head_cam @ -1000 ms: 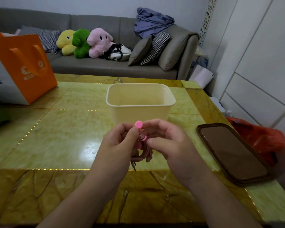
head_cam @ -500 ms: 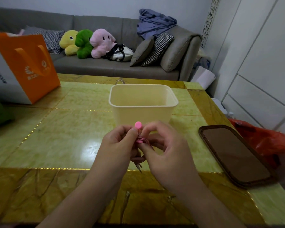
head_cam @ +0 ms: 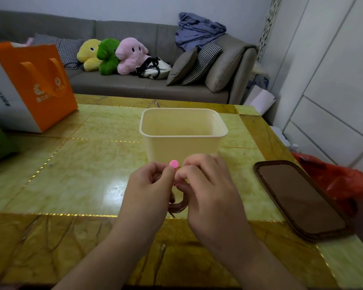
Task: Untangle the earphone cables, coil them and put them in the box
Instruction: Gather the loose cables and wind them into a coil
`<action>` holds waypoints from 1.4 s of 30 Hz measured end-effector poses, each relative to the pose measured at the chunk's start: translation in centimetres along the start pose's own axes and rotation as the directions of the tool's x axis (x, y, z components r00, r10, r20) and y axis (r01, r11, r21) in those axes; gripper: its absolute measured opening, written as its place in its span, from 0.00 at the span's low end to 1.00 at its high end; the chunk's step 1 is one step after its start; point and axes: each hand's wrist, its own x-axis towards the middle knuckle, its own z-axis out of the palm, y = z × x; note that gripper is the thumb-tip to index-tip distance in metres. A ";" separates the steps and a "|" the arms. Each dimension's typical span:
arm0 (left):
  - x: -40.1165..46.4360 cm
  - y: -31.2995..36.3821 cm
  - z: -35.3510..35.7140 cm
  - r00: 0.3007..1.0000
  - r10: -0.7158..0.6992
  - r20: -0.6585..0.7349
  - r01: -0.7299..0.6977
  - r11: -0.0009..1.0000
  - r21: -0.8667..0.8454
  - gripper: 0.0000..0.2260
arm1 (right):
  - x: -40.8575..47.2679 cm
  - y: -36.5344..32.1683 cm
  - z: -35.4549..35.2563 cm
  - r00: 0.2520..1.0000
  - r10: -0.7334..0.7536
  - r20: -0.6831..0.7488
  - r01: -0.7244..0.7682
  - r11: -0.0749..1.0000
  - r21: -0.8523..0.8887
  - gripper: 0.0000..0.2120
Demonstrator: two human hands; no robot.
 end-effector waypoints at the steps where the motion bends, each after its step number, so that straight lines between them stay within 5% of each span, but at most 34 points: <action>1: 0.0 0.1 -0.1 1.000 0.017 -0.006 -0.016 0.999 0.028 0.11 | 0.0 0.0 0.0 1.000 -0.008 0.008 0.007 1.000 0.019 0.06; 4: -0.1 0.4 -0.2 0.997 0.083 0.005 -0.083 0.989 0.119 0.10 | 0.1 -0.1 -0.2 0.991 0.123 0.047 -0.130 0.976 0.174 0.06; 7: 0.0 0.4 -0.2 0.989 0.125 0.078 -0.137 0.976 0.170 0.10 | 0.6 -0.1 -0.6 0.876 0.443 0.191 -0.480 0.757 0.444 0.09; 11: 0.1 0.1 -0.2 0.968 0.181 0.174 -0.227 0.926 0.301 0.09 | 1.0 0.3 -1.1 0.758 0.596 0.265 -0.633 0.576 0.516 0.08; 27: 0.2 0.1 -0.4 0.953 0.138 0.270 -0.193 0.963 0.187 0.10 | 1.1 1.7 -2.0 0.826 0.495 0.271 -0.564 0.722 0.401 0.07; 31: 0.3 0.3 -0.4 0.974 0.084 0.211 -0.119 0.979 0.163 0.11 | 0.7 2.0 -1.6 0.780 0.538 0.320 -0.626 0.672 0.396 0.09; 34: 1.4 0.6 -0.5 0.987 0.088 0.133 -0.108 0.983 0.149 0.10 | 0.9 2.2 -1.5 0.702 0.633 0.327 -0.699 0.526 0.484 0.09; 38: 5.3 0.6 -1.4 0.977 0.191 0.092 -0.211 0.840 0.501 0.25 | 1.5 2.5 -1.8 0.531 0.758 0.378 -0.740 0.197 0.644 0.08; 42: 7.3 0.1 -1.8 0.991 0.115 0.072 -0.133 0.725 0.675 0.26 | 2.1 2.8 -2.4 0.460 0.773 0.437 -0.741 0.064 0.668 0.07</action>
